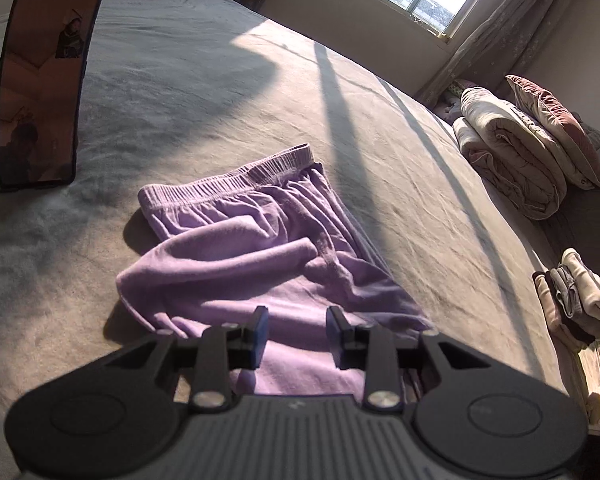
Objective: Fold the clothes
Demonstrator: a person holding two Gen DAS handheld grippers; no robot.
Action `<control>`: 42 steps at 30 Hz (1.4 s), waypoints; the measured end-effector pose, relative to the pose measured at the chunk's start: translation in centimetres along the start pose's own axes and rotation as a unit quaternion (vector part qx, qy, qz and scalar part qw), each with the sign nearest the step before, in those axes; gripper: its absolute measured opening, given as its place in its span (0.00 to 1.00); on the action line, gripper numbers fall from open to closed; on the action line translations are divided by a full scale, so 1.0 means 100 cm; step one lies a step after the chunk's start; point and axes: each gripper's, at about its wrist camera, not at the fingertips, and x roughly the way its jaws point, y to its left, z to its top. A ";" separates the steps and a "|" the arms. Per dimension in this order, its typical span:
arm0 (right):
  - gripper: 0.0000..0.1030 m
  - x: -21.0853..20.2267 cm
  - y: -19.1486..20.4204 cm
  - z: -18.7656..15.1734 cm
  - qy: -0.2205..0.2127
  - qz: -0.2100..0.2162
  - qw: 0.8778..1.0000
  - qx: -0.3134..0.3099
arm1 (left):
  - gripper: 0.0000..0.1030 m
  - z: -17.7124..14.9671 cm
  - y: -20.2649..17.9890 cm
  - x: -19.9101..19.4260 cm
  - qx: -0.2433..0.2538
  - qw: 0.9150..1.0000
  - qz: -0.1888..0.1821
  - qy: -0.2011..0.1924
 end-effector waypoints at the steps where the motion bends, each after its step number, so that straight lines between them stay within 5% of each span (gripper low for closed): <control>1: 0.31 0.004 0.000 0.000 0.001 -0.002 1.000 0.000 | 0.36 -0.002 -0.006 0.004 0.008 1.000 -0.014 0.010; 4: 0.07 0.012 -0.002 -0.002 0.001 -0.002 1.000 0.002 | 0.39 -0.007 -0.017 0.017 0.013 0.998 -0.049 0.041; 8: 0.06 0.003 0.003 0.000 -0.024 0.021 0.999 0.001 | 0.41 -0.008 -0.024 0.027 -0.002 0.996 -0.070 0.057; 12: 0.06 -0.014 0.023 0.005 -0.038 0.088 0.995 -0.011 | 0.40 -0.003 -0.023 0.027 -0.021 0.995 -0.087 0.053; 16: 0.06 -0.008 0.051 -0.003 -0.012 0.144 0.988 -0.047 | 0.38 -0.001 -0.024 0.027 -0.032 0.994 -0.091 0.041; 24: 0.07 0.036 0.068 -0.038 0.065 0.110 0.988 -0.092 | 0.38 -0.003 -0.032 0.037 -0.024 0.994 -0.088 0.052; 31: 0.15 0.004 0.056 -0.013 0.034 0.118 0.990 -0.069 | 0.26 -0.009 -0.036 0.051 0.010 0.996 -0.036 0.087; 36: 0.18 -0.002 0.026 0.009 0.004 0.069 0.998 -0.015 | 0.25 -0.003 -0.027 0.053 -0.003 0.995 -0.042 0.091; 42: 0.18 0.026 0.006 0.026 0.027 0.043 0.998 0.036 | 0.25 0.010 -0.015 0.047 -0.030 0.995 -0.058 0.069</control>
